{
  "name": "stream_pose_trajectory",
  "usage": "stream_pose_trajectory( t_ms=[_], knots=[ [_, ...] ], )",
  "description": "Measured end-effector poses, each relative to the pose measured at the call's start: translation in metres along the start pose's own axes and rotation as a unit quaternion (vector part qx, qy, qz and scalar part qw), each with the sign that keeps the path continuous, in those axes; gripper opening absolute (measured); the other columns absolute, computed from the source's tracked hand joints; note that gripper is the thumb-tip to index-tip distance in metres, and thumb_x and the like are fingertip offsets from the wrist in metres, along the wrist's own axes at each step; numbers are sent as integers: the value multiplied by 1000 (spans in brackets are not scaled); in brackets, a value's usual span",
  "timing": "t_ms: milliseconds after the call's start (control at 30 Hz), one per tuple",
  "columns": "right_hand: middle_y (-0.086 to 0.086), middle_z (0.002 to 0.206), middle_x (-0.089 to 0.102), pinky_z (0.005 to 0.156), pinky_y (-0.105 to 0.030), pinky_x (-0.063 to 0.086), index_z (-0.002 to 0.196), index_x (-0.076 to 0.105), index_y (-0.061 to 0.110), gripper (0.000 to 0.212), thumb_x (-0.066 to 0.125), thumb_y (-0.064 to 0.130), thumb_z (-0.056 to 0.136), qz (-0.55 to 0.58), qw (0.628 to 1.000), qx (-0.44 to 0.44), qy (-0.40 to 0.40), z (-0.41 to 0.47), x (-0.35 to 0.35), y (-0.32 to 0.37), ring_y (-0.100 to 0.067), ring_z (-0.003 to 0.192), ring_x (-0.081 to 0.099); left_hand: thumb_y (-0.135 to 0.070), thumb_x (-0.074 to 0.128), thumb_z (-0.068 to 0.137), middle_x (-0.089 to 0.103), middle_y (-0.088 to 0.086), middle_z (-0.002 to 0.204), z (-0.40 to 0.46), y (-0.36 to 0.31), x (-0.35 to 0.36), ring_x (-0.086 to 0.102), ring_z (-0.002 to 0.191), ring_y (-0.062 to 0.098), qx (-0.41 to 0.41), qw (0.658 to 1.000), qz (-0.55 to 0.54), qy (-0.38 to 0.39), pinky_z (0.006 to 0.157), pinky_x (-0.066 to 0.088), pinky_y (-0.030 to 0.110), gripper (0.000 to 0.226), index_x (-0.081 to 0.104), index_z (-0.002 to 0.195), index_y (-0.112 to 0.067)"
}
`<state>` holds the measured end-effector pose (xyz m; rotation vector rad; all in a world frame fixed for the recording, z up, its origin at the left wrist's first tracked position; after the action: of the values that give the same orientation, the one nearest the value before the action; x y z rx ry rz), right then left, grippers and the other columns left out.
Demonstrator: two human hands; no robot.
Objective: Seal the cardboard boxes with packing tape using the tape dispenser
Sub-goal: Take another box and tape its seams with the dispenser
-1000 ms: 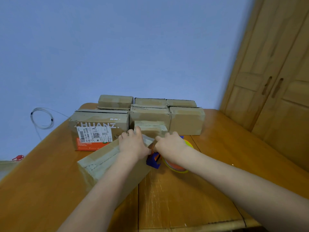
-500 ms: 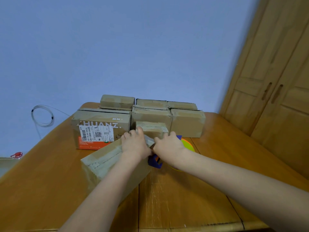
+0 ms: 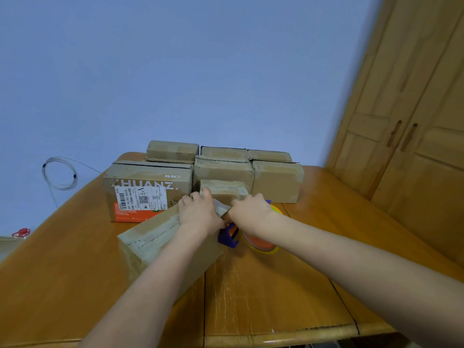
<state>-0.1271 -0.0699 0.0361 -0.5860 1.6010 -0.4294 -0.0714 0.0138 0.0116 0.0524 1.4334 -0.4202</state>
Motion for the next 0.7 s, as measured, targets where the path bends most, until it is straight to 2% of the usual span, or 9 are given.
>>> stream_pose_trajectory(
  t_ms=[100, 200, 300, 400, 467, 567, 633, 700],
  knots=[
    [-5, 103, 53, 69, -38, 35, 119, 59, 20, 28, 43, 10, 98, 36, 999, 1, 8, 5, 1, -6, -31, 94, 54, -58, 68, 74, 40, 19, 141, 0, 0, -1, 38, 130, 38, 1, 1000, -5, -3, 108, 31, 44, 100, 18, 145, -8],
    [-1, 81, 44, 66, -36, 36, 121, 59, 24, 37, 42, 4, 95, 70, 997, 2, 23, 6, 3, -9, -26, 77, 48, -59, 68, 74, 41, 18, 141, -1, 0, -2, 38, 130, 38, 1, 1000, -11, -4, 108, 31, 44, 101, 18, 145, -8],
    [-3, 80, 43, 64, -35, 38, 121, 59, 19, 40, 41, -3, 92, 125, 991, 10, 40, 4, 8, -14, -26, 74, 46, -62, 67, 74, 41, 17, 141, -3, 0, -3, 37, 130, 38, 1, 1000, -14, -4, 108, 30, 44, 102, 18, 146, -9],
    [-3, 76, 45, 59, -33, 39, 109, 63, 12, 35, 43, -6, 87, 174, 983, 32, 43, 4, 19, -20, -25, 69, 48, -60, 67, 75, 41, 17, 141, -3, 0, -4, 38, 130, 38, 0, 1000, -9, -5, 107, 31, 44, 100, 18, 145, -10],
    [-3, 74, 44, 61, -33, 39, 98, 62, 9, 25, 45, -6, 87, 188, 980, 46, 54, 3, 26, -18, -27, 71, 49, -58, 68, 75, 41, 17, 141, -3, 0, -4, 38, 130, 37, -1, 1000, -9, -8, 107, 31, 43, 98, 18, 145, -11],
    [-5, 80, 47, 68, -36, 41, 92, 56, 9, 18, 45, -6, 89, 185, 980, 61, 51, 0, 43, -15, -29, 78, 49, -57, 67, 76, 41, 16, 141, -4, 0, -4, 38, 130, 37, 4, 1000, -5, -10, 107, 31, 44, 97, 18, 145, -10],
    [-7, 98, 55, 67, -37, 41, 104, 61, 12, 26, 45, -3, 90, 203, 976, 67, 34, 1, 54, -21, -30, 83, 52, -56, 67, 77, 41, 17, 141, -3, 0, -5, 37, 131, 37, 6, 1000, -6, -11, 108, 31, 44, 97, 17, 146, -10],
    [-6, 108, 56, 67, -36, 42, 116, 63, 23, 38, 45, 2, 91, 215, 974, 65, 22, -3, 63, -30, -30, 91, 55, -56, 68, 76, 39, 17, 143, -1, 2, -4, 36, 132, 38, 8, 1000, -4, -7, 109, 30, 45, 99, 16, 146, -10]
  ],
)
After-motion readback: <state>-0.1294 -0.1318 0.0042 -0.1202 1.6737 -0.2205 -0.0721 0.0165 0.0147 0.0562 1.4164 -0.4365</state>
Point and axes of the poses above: each hand's wrist, its own z-axis towards the middle knuckle, its own x-axis out of the palm, y = z × x, the point moved 5 cm from there along z, towards the middle knuckle
